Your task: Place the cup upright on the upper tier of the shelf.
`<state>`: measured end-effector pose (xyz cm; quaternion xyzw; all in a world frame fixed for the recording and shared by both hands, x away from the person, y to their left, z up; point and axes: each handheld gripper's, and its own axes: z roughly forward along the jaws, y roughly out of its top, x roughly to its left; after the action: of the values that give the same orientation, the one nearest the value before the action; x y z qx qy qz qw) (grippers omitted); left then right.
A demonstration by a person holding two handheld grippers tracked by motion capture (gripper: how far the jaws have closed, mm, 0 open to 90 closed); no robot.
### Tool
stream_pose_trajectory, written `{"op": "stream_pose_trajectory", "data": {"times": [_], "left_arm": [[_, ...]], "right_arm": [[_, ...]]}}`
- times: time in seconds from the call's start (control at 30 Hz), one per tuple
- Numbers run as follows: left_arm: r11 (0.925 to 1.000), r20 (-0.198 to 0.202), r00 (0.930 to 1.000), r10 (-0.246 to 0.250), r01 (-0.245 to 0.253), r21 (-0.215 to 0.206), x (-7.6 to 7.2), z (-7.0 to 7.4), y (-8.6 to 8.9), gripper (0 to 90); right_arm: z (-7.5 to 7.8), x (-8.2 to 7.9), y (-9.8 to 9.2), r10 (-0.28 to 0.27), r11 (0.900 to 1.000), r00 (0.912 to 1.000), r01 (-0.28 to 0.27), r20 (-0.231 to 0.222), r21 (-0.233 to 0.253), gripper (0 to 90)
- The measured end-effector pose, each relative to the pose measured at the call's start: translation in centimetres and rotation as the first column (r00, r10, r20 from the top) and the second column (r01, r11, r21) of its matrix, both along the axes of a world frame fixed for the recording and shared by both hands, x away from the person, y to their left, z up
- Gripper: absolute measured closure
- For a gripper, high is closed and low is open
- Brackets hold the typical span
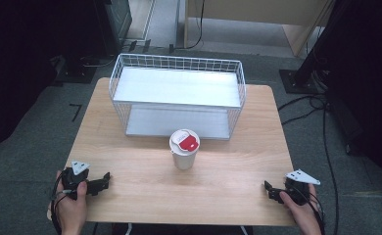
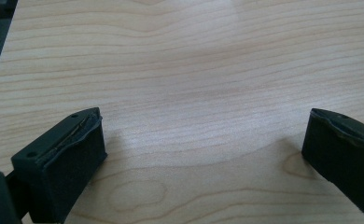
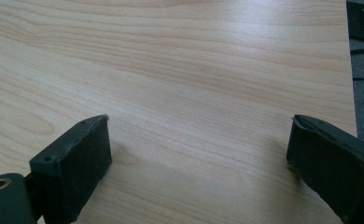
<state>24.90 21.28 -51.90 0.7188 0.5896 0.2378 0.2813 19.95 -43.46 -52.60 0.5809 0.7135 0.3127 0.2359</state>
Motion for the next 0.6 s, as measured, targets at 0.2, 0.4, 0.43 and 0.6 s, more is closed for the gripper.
{"op": "stream_pose_trajectory", "data": {"times": [0.2,0.4,0.43,0.6], "left_arm": [[1.0000,0.000,1.0000,0.000,0.000,0.000,0.0,0.0,0.0,0.0],[1.0000,0.000,1.0000,0.000,0.000,0.001,0.0,0.0,0.0,0.0],[1.0000,0.000,1.0000,0.000,0.000,0.001,0.0,0.0,0.0,0.0],[1.0000,0.002,1.0000,0.004,-0.004,-0.001,0.0,0.0,0.0,0.0]], "right_arm": [[0.0,0.0,0.9,-0.027,1.000,0.9996,0.027,0.004,-0.006,2.1],[0.8,0.1,2.6,0.006,0.999,0.9992,-0.007,0.040,0.032,3.3],[0.8,0.1,2.6,0.006,0.999,0.9992,-0.007,0.040,0.032,3.3],[1.7,0.6,4.1,0.036,0.996,0.9953,-0.043,0.090,0.075,6.5]]}}
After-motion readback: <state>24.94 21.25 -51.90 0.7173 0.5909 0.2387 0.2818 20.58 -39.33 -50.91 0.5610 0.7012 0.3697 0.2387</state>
